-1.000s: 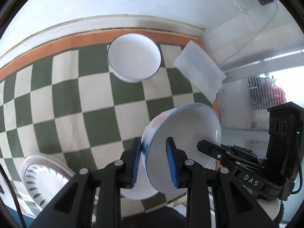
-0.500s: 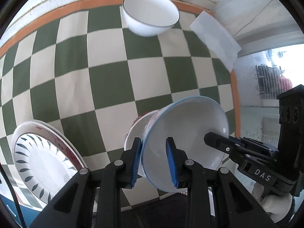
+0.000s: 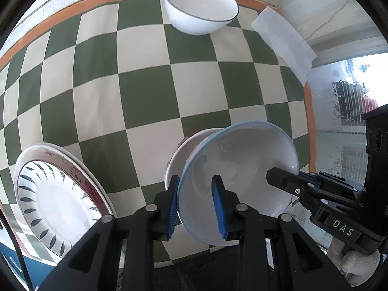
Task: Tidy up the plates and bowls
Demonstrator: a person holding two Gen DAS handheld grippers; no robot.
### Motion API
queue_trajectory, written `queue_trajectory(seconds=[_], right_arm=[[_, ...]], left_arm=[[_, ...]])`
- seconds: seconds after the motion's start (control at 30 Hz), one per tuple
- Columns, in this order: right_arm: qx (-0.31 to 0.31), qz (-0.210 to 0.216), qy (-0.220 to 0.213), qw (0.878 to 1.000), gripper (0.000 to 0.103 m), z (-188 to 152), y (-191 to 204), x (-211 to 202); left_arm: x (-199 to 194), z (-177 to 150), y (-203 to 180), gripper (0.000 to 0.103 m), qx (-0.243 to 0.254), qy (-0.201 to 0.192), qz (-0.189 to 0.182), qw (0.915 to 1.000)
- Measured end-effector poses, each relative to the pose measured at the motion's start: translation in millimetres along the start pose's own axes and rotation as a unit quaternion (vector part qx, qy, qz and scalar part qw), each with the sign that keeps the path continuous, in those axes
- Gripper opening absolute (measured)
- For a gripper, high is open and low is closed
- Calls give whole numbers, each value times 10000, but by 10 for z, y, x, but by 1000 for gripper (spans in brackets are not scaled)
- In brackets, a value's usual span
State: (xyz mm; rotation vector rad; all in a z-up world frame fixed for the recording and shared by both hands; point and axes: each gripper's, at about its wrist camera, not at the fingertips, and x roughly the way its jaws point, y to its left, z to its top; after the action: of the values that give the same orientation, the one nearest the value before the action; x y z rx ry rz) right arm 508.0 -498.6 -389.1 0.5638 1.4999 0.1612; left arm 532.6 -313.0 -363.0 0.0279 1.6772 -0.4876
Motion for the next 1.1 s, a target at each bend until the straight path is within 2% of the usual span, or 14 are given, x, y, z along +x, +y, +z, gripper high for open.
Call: queue_trajectory(seconds=[0.23, 0.43, 0.6, 0.73, 0.8, 0.87, 0.93, 1.1], right_arm=[[47, -34, 211, 9998, 15, 2, -12, 91], [-102, -128, 242, 9996, 16, 17, 43, 96], [-177, -1, 293, 9994, 16, 36, 82, 96], [-162, 96, 208, 9996, 16, 105, 58, -2], [-146, 210, -15, 9997, 16, 218, 48, -177], [-159, 247, -169, 9994, 19, 389, 48, -317], [-85, 266, -371, 9989, 31, 639, 23, -429], [104, 305, -683, 9971, 36, 1354, -4, -429]], left_arm=[[100, -29, 60, 24, -68, 109, 244, 9996], [118, -43, 79, 24, -74, 94, 283, 9995], [61, -99, 110, 24, -147, 133, 211, 9996], [-266, -85, 188, 25, -214, -255, 128, 9994], [-474, 63, 252, 32, -328, -511, -13, 9982], [-614, 288, 339, 52, -486, -716, -210, 9960], [-694, 567, 465, 53, -762, -870, -370, 9926], [-628, 1303, 627, 53, -1151, -937, -715, 9863]])
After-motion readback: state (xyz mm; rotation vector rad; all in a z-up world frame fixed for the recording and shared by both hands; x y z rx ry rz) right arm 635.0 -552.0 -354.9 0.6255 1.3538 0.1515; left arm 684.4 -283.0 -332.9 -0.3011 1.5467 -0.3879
